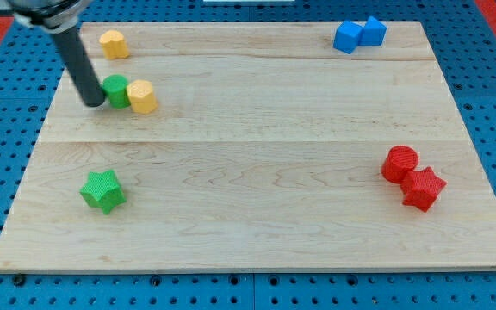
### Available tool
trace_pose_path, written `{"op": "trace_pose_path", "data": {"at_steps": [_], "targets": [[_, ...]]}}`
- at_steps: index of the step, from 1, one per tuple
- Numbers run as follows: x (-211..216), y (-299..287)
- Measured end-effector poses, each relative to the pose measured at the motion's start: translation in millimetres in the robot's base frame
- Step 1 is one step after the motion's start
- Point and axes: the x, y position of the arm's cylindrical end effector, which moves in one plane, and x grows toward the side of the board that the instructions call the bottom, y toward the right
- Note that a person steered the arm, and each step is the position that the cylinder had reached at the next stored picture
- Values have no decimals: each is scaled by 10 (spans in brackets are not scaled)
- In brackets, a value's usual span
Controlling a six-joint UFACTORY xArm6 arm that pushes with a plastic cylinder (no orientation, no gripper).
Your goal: Place the green circle right to the yellow heart
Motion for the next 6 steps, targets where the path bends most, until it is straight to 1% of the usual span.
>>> {"op": "trace_pose_path", "data": {"at_steps": [1, 2, 3, 4, 5, 6], "targets": [[54, 229], [-242, 340], [-524, 307], [-588, 251], [-767, 602], [-899, 1076]]}}
